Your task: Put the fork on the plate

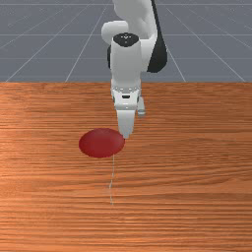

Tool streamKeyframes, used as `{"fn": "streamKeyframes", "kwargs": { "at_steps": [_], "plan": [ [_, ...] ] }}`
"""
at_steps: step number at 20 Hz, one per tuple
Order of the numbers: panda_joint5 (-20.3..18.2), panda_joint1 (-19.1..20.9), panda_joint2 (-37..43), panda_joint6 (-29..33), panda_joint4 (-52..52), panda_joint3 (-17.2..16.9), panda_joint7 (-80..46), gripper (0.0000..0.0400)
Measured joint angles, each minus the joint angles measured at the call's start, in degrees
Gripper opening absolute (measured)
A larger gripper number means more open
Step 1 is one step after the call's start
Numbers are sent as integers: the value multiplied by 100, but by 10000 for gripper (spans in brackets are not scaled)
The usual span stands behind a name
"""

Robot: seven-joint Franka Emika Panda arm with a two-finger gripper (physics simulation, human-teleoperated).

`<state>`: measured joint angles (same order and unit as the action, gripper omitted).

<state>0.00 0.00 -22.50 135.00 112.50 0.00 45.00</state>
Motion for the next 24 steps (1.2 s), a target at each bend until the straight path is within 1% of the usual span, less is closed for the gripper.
{"fn": "streamKeyframes", "kwargs": {
  "at_steps": [1, 2, 3, 4, 5, 6, 7, 8, 9, 10, 12, 13, 15, 18, 21, 23, 24],
  "plan": [
    [0, 0, 0, 0, 0, 0, 0, 249],
    [0, 0, 0, 0, 0, 0, 0, 158],
    [-38, -7, 23, -11, 33, -15, -113, 253],
    [-62, -6, 40, -18, 55, -28, -181, 311],
    [-77, -3, 50, -22, 68, -37, -222, 346],
    [-223, -26, 604, -31, 868, -183, -968, 211],
    [-398, 17, 992, -142, 1344, -338, -1733, 129],
    [-605, 69, 1201, -276, 1587, -469, -2536, 79],
    [-846, 108, 1305, -401, 1710, -570, -3367, 48],
    [-1116, 130, 1349, -495, 1776, -649, -4206, 30],
    [-1678, 164, 1383, -590, 1862, -759, -5615, 11],
    [-1860, 186, 1398, -593, 1897, -784, -5946, 7],
    [-2053, 208, 1411, -584, 1938, -801, -6253, 2],
    [-2146, 206, 1434, -576, 1955, -796, -6386, 1],
    [-2165, 203, 1227, -545, 1856, -793, -6427, 0],
    [-2167, 208, 1071, -424, 1753, -803, -6440, 0],
    [-2167, 205, 1005, -270, 1701, -807, -6438, 0]
  ]
}}
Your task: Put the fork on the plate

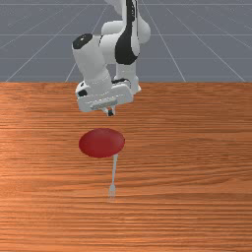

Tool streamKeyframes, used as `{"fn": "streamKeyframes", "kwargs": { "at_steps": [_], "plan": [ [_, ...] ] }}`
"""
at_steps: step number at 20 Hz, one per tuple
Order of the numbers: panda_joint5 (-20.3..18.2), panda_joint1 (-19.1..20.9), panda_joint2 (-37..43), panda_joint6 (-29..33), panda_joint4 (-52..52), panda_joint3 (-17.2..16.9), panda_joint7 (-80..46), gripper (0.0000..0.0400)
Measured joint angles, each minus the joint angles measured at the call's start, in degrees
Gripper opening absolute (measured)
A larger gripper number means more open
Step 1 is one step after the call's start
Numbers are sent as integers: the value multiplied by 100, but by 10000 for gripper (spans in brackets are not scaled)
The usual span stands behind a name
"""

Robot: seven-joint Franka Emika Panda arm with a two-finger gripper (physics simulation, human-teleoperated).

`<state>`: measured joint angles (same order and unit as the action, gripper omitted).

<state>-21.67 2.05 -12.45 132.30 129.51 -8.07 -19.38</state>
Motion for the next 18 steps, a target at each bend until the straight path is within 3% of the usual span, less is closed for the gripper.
{"fn": "streamKeyframes", "kwargs": {
  "at_steps": [10, 11, 12, 13, 15, 18],
  "plan": [
    [20, -149, -2250, 96, -2735, 164, -565, 0],
    [35, -164, -2574, 66, -3049, 156, -677, 157],
    [52, -163, -2849, -15, -3312, 154, -748, 252],
    [71, -156, -3094, -109, -3562, 153, -802, 310],
    [83, -144, -3616, -214, -4166, 152, -953, 367],
    [99, -160, -4135, -240, -4818, 134, -1146, 393]
  ]
}}
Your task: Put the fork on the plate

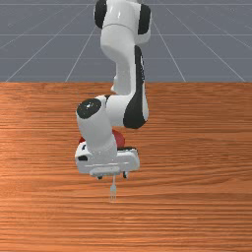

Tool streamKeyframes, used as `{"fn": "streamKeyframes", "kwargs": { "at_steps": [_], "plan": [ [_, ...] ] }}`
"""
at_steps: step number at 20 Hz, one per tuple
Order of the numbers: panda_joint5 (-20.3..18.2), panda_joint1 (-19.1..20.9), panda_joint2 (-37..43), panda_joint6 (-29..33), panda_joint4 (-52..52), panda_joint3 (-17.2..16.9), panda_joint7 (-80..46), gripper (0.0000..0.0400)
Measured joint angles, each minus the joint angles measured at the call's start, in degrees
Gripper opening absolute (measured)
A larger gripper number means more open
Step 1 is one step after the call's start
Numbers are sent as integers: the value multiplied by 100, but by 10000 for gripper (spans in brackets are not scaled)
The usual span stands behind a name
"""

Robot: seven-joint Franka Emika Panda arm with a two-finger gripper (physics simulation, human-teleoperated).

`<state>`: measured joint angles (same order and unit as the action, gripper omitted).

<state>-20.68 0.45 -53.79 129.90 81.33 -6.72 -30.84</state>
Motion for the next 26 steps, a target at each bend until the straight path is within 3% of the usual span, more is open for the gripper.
{"fn": "streamKeyframes", "kwargs": {
  "at_steps": [1, 3, 9, 11, 13, 14, 17, 26],
  "plan": [
    [6, -6, -138, 8, -141, -6, -46, 396],
    [83, -14, -290, -95, -382, -74, -216, 337],
    [416, -195, -463, -89, -594, -313, -521, 231],
    [462, -210, -479, -79, -602, -366, -587, 178],
    [461, -210, -482, -65, -603, -377, -645, 164],
    [429, -228, -486, -55, -608, -390, -770, 176],
    [384, -309, -455, -73, -573, -392, -975, 96],
    [369, -391, 357, -477, -507, -388, -1043, 95]
  ]
}}
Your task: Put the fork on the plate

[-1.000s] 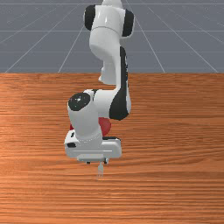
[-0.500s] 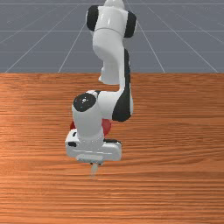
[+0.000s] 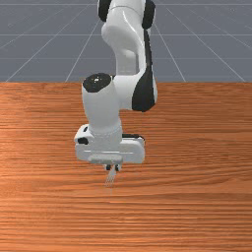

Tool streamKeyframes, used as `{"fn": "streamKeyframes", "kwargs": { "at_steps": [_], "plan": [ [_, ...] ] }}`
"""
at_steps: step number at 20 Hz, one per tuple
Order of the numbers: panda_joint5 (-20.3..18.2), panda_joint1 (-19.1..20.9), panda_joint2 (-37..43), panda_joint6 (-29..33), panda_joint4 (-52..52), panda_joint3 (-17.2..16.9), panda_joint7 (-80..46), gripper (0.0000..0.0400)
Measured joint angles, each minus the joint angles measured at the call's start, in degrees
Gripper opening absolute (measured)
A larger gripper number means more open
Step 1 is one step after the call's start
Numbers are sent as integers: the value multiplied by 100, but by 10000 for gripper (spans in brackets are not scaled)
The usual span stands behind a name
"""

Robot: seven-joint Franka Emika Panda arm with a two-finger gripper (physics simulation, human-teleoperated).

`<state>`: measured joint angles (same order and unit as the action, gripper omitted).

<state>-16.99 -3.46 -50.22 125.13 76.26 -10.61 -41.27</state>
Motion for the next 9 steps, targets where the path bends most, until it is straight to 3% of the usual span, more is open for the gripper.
{"fn": "streamKeyframes", "kwargs": {
  "at_steps": [3, 9],
  "plan": [
    [85, -106, 637, -275, 742, -5, 113, 95],
    [426, 62, 1533, -19, 3331, -373, 740, 95]
  ]
}}
